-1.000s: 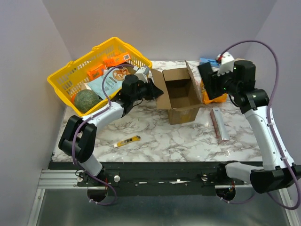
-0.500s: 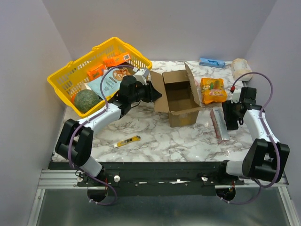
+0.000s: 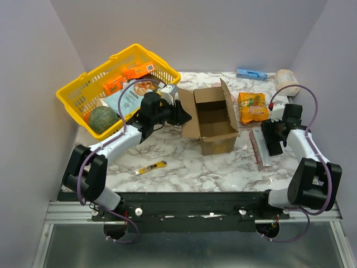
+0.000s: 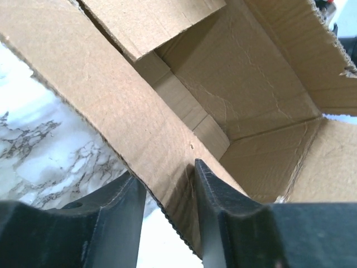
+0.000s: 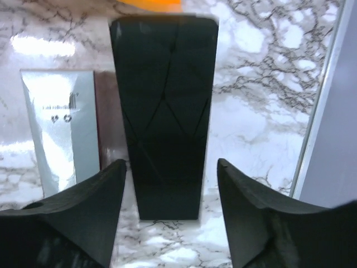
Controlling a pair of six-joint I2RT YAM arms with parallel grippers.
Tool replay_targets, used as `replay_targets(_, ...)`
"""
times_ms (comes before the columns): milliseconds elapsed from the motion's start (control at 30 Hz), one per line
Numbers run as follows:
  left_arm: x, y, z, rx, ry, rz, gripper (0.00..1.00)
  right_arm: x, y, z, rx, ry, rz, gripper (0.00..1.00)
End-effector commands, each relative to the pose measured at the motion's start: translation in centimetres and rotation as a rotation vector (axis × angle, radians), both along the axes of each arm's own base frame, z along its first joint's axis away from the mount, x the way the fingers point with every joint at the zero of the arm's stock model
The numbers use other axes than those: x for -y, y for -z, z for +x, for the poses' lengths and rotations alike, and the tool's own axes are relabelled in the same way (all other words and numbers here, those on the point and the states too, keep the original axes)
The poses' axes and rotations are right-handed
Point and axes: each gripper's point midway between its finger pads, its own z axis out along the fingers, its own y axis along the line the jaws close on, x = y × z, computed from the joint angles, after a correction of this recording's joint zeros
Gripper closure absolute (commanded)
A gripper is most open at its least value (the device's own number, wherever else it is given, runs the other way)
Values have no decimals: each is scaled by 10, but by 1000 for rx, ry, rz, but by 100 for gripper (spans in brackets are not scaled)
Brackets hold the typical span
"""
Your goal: Unpack the express box
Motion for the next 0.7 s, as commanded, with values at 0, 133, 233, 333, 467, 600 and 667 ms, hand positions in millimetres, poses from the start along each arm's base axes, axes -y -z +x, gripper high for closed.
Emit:
replay_targets(0, 8, -1, -19, 13, 110, 20, 47, -13, -16, -12, -56, -64, 52, 19)
replay_targets(133, 18, -19, -25, 65, 192, -6, 36, -14, -46, -12, -20, -29, 64, 16)
replay_targets(233, 26, -39, -31, 135, 286, -19, 1, -18, -96, -1, 77, -5, 94, 16)
replay_targets(333, 26, -68, -36, 234, 380, 34, 1, -36, -127, -6, 114, -39, 171, 16)
replay_targets(467, 19, -110, -30, 423, 458, 168, 1, -38, -159, -10, 172, 67, 226, 16)
replay_targets(600, -4, -115, -23, 404, 393, 298, 1, -25, -199, -16, 254, 210, 205, 16)
replay_targets(667, -20, -119, -16, 406, 317, 368, 1, -14, -216, -25, 277, 277, 155, 14)
